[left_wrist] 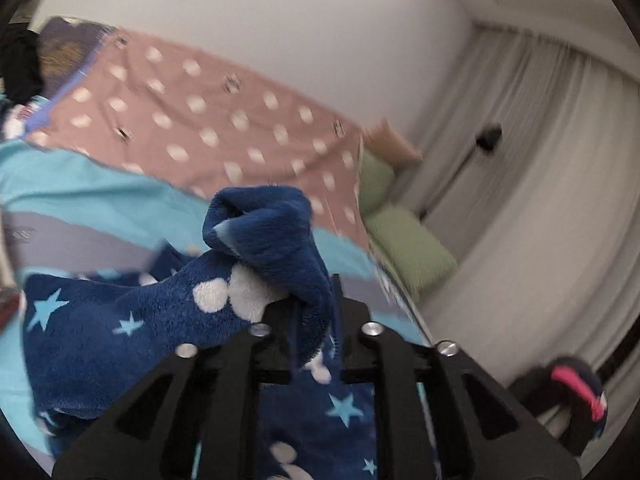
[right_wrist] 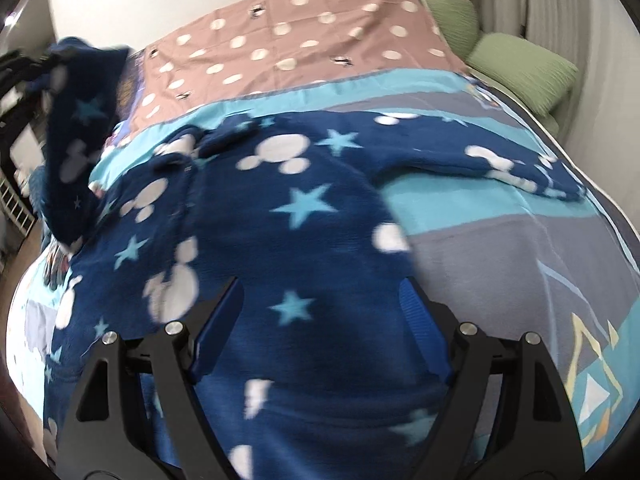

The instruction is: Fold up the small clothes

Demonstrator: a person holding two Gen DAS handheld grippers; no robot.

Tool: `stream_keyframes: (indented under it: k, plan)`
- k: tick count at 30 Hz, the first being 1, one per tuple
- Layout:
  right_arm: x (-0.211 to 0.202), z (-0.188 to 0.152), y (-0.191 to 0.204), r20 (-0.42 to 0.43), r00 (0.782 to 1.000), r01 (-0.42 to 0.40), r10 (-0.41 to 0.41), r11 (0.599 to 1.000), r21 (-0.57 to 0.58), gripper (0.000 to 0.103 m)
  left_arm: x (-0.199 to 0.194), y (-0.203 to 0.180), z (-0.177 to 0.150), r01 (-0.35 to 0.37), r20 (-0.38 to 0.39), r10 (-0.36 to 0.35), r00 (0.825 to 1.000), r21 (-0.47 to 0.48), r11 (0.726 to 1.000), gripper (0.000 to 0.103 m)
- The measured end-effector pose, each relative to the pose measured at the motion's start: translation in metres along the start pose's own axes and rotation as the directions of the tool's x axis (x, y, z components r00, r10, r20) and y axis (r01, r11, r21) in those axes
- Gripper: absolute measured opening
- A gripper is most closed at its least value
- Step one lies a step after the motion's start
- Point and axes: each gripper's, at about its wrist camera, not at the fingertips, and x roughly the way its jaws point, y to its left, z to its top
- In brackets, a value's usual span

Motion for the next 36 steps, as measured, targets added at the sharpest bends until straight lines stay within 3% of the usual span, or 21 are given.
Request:
stream_keyframes:
  k: [1, 5, 8, 11, 13, 14, 18, 20, 22, 25, 26, 27, 28, 29, 31, 34, 36]
  plan:
    - [0.000, 0.000, -0.007, 0.000, 1.000, 0.007, -0.007, 1.000, 0.011, 0.082, 0.017, -0.008, -0.014, -0.002, -0.051, 0.003, 0.999, 0.020, 1.000, 0.039]
    - [-0.001, 0.005, -0.022, -0.007, 1.000, 0.007, -0.007, 1.000, 0.010, 0.082, 0.035, -0.017, -0.052, -0.040, -0.157, 0.064, 0.985, 0.152, 0.988, 0.051]
    - [0.004, 0.013, -0.027, -0.031, 0.999, -0.038, 0.038, 0.999, 0.012, 0.082, 0.006, -0.005, -0.073, -0.157, -0.135, 0.197, 0.971, 0.259, 0.953, 0.061]
    - [0.016, 0.027, -0.025, -0.070, 0.989, -0.130, 0.131, 0.991, 0.022, 0.082, -0.024, 0.017, -0.079, -0.295, -0.073, 0.332, 0.940, 0.308, 0.904, 0.072]
    - [0.030, 0.038, -0.018, -0.105, 0.975, -0.195, 0.196, 0.980, 0.029, 0.082, -0.049, 0.048, -0.083, -0.416, -0.038, 0.450, 0.892, 0.320, 0.851, 0.078]
    - [0.037, 0.044, -0.014, -0.125, 0.965, -0.230, 0.232, 0.973, 0.034, 0.082, -0.060, 0.051, -0.090, -0.442, -0.038, 0.478, 0.877, 0.322, 0.837, 0.078]
    - [0.085, 0.073, 0.009, -0.221, 0.902, -0.357, 0.371, 0.928, 0.104, 0.082, -0.081, 0.109, -0.105, -0.585, -0.103, 0.636, 0.764, 0.305, 0.752, 0.078]
    - [0.111, 0.086, 0.019, -0.235, 0.895, -0.355, 0.379, 0.924, 0.139, 0.084, -0.085, 0.135, -0.109, -0.636, -0.144, 0.690, 0.709, 0.293, 0.714, 0.078]
    - [0.135, 0.098, 0.027, -0.231, 0.905, -0.327, 0.356, 0.932, 0.156, 0.087, -0.084, 0.155, -0.111, -0.658, -0.170, 0.707, 0.686, 0.269, 0.704, 0.078]
    - [0.152, 0.108, 0.044, -0.209, 0.931, -0.274, 0.300, 0.951, 0.146, 0.091, -0.078, 0.178, -0.103, -0.659, -0.213, 0.688, 0.694, 0.197, 0.726, 0.081]
    - [0.151, 0.110, 0.053, -0.202, 0.939, -0.264, 0.280, 0.959, 0.103, 0.087, -0.075, 0.180, -0.100, -0.659, -0.211, 0.685, 0.697, 0.187, 0.728, 0.081]
    - [0.149, 0.113, 0.059, -0.198, 0.936, -0.286, 0.291, 0.957, 0.053, 0.048, -0.070, 0.181, -0.097, -0.671, -0.191, 0.699, 0.690, 0.193, 0.716, 0.081]
    - [0.143, 0.117, 0.070, -0.213, 0.925, -0.329, 0.316, 0.944, -0.026, 0.017, -0.065, 0.182, -0.096, -0.687, -0.178, 0.718, 0.673, 0.210, 0.696, 0.081]
    - [0.129, 0.121, 0.073, -0.178, 0.928, -0.339, 0.327, 0.940, -0.043, 0.017, -0.061, 0.181, -0.095, -0.704, -0.164, 0.741, 0.651, 0.235, 0.671, 0.081]
    - [0.092, 0.130, 0.071, -0.057, 0.944, -0.329, 0.325, 0.940, -0.084, 0.016, -0.058, 0.178, -0.098, -0.719, -0.144, 0.760, 0.634, 0.253, 0.648, 0.081]
    - [0.062, 0.136, 0.055, 0.046, 0.966, -0.250, 0.256, 0.962, -0.108, 0.014, -0.061, 0.176, -0.101, -0.725, -0.130, 0.765, 0.630, 0.255, 0.640, 0.081]
    - [0.077, 0.133, 0.043, -0.003, 0.982, -0.187, 0.187, 0.977, -0.102, 0.015, -0.064, 0.175, -0.102, -0.722, -0.133, 0.759, 0.637, 0.241, 0.648, 0.081]
